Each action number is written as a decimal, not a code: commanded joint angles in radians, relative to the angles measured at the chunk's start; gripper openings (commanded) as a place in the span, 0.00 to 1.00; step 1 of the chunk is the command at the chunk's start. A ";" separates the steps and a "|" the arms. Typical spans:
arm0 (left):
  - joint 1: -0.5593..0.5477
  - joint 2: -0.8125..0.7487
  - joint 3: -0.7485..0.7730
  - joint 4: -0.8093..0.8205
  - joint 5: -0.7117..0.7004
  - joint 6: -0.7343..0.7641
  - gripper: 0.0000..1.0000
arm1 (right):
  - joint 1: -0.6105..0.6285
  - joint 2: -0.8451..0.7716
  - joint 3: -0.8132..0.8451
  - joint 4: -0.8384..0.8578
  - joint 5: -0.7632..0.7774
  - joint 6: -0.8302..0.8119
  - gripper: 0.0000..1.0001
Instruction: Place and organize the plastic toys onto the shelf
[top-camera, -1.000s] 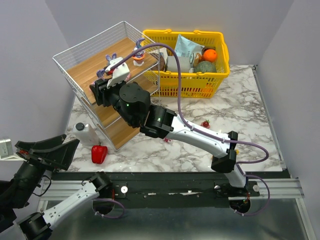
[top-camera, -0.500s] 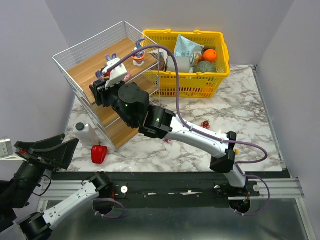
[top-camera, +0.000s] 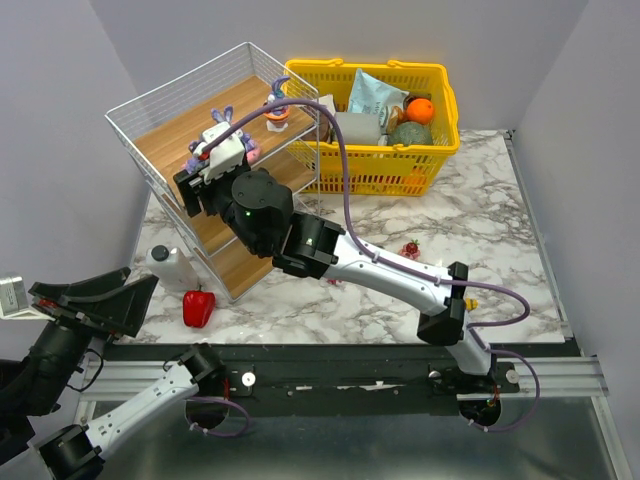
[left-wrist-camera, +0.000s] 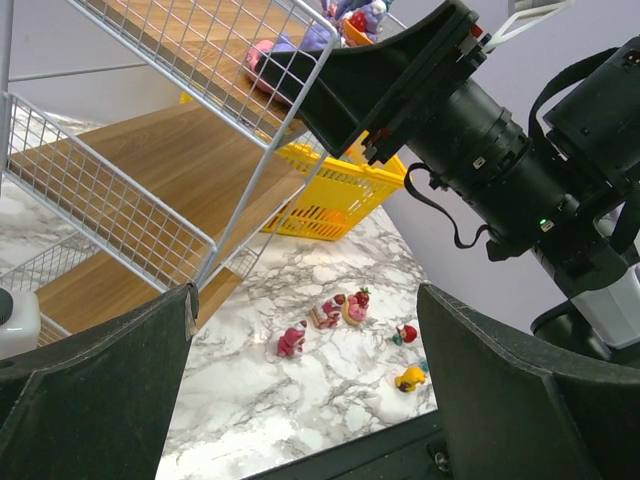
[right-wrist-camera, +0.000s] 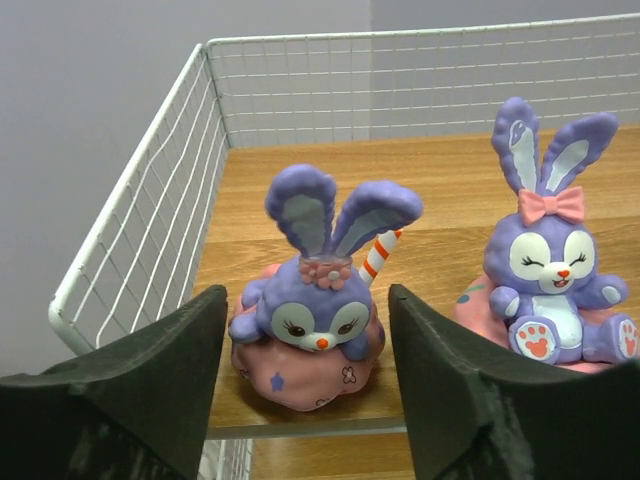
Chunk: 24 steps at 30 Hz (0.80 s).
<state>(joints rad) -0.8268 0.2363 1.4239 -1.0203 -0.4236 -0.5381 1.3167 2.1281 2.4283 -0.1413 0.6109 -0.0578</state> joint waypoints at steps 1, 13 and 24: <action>-0.006 -0.005 0.001 -0.007 -0.035 0.010 0.99 | 0.009 -0.013 -0.041 0.037 -0.010 -0.027 0.77; -0.011 -0.003 0.010 -0.009 -0.044 0.006 0.99 | 0.019 -0.106 -0.107 0.042 -0.046 -0.031 0.86; -0.012 0.001 0.033 -0.018 -0.055 0.018 0.99 | 0.036 -0.232 -0.213 0.002 -0.089 0.006 0.92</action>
<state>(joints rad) -0.8337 0.2363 1.4357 -1.0302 -0.4458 -0.5381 1.3357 1.9781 2.2612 -0.1215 0.5541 -0.0738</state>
